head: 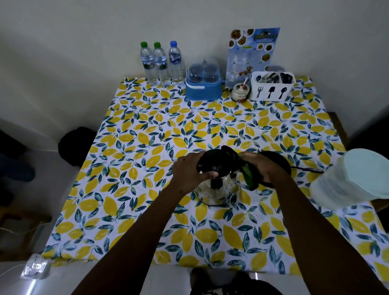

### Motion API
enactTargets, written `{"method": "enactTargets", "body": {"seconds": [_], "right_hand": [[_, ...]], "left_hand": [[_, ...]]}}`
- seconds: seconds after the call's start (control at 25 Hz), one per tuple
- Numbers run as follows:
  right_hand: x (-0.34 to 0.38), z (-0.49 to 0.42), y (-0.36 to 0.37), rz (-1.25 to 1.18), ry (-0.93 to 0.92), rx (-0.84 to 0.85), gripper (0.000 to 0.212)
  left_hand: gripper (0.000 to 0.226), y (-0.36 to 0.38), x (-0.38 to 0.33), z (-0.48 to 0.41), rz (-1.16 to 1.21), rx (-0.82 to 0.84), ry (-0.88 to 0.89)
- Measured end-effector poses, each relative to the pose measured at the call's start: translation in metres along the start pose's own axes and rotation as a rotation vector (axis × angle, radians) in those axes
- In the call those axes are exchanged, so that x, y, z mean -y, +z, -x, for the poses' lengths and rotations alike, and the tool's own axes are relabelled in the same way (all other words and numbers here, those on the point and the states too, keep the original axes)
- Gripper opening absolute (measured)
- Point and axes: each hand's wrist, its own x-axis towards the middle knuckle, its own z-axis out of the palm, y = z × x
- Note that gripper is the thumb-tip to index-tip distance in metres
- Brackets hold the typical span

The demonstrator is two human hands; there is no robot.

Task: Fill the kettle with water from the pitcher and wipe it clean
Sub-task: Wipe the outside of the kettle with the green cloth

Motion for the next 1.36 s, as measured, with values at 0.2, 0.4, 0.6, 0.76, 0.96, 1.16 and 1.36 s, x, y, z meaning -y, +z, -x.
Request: {"method": "enactTargets", "body": {"seconds": [0.2, 0.4, 0.6, 0.76, 0.96, 1.16, 1.36], "right_hand": [[-0.018, -0.005, 0.033, -0.280, -0.050, 0.057, 0.055], [-0.009, -0.026, 0.029, -0.254, 0.065, -0.030, 0.044], [-0.067, 0.010, 0.070, -0.609, -0.157, -0.094, 0.037], [-0.082, 0.021, 0.117, -0.457, -0.438, -0.422, 0.040], [-0.080, 0.006, 0.122, -0.323, -0.399, -0.718, 0.044], [-0.122, 0.031, 0.150, 0.080, -0.424, -0.648, 0.078], [-0.098, 0.042, 0.193, 0.196, -0.284, -0.734, 0.107]], "left_hand": [[0.104, -0.004, -0.003, 0.004, 0.059, 0.020, 0.055], [0.097, -0.006, -0.006, 0.000, 0.131, 0.036, 0.112], [0.092, -0.008, -0.004, 0.001, 0.176, 0.013, 0.113], [0.095, -0.013, -0.003, -0.004, 0.152, 0.115, 0.089], [0.097, -0.014, 0.004, -0.006, 0.221, 0.163, 0.050], [0.083, -0.023, 0.005, -0.009, 0.264, 0.252, 0.044], [0.075, -0.037, 0.015, -0.012, 0.199, 0.363, 0.108]]}}
